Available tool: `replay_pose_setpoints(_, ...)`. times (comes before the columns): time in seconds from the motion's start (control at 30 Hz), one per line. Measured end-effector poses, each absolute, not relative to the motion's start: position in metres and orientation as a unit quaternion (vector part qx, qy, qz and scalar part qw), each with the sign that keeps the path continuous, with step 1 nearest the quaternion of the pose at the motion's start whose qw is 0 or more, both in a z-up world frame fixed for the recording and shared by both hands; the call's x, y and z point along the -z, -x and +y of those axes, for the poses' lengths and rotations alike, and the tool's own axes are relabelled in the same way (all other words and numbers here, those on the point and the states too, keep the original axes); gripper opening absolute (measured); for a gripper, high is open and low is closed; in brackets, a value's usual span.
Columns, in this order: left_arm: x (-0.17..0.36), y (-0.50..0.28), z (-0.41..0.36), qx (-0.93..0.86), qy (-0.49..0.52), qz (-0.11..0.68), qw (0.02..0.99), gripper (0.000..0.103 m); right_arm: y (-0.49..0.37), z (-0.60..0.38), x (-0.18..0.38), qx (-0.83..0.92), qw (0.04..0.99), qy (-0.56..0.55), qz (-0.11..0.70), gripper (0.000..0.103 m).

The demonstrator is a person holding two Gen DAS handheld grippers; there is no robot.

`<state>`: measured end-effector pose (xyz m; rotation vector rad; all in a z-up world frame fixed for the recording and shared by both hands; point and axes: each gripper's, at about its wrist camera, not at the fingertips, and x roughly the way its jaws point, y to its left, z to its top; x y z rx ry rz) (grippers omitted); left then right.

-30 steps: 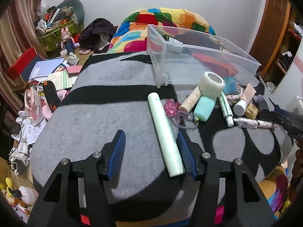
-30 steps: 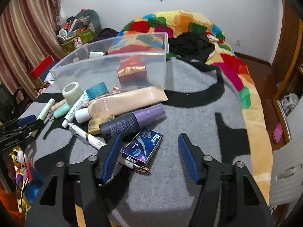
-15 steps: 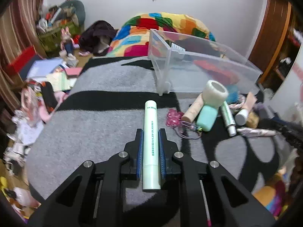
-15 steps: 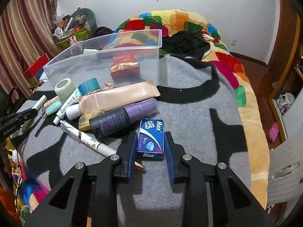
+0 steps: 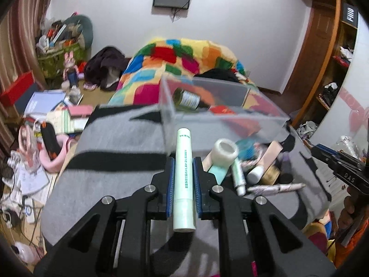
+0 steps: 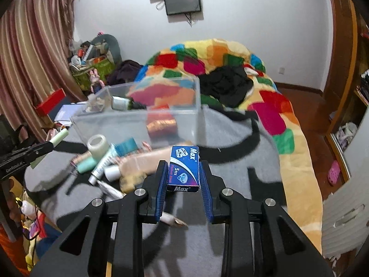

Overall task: Organize objects
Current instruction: 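Carry both held items over the clear box and release them inside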

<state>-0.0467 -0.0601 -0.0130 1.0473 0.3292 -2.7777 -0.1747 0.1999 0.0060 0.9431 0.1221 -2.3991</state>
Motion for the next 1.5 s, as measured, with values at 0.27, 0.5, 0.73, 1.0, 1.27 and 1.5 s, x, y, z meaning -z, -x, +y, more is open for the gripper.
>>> replay_pose_setpoints(0.27,-0.011,0.069,-0.044,0.941,-0.322,0.084,0.062,0.015,0.184,0.176,-0.027,0.897,0.298,-0.323,0.055,0.025)
replay_pose_setpoints(0.5,-0.013,0.094,-0.037,0.942,-0.324,0.072,0.048,0.015,0.205,0.162,-0.029,0.892,0.309,-0.326,0.046,0.025)
replay_pose_setpoints(0.73,-0.005,0.133,-0.039,0.934,-0.349,0.067,0.033,0.015,0.233,0.141,-0.024,0.885,0.317,-0.339,0.048,0.025)
replay_pose_setpoints(1.0,0.013,0.171,-0.042,0.916,-0.395,0.072,0.015,0.015,0.269,0.114,-0.010,0.870,0.316,-0.373,0.070,0.025)
replay_pose_setpoints(1.27,0.015,0.193,-0.043,0.907,-0.414,0.073,0.020,0.015,0.286,0.090,0.004,0.850,0.325,-0.404,0.093,0.025)
replay_pose_setpoints(1.5,0.011,0.191,-0.042,0.910,-0.410,0.062,0.025,0.015,0.283,0.080,0.011,0.840,0.333,-0.413,0.113,0.026)
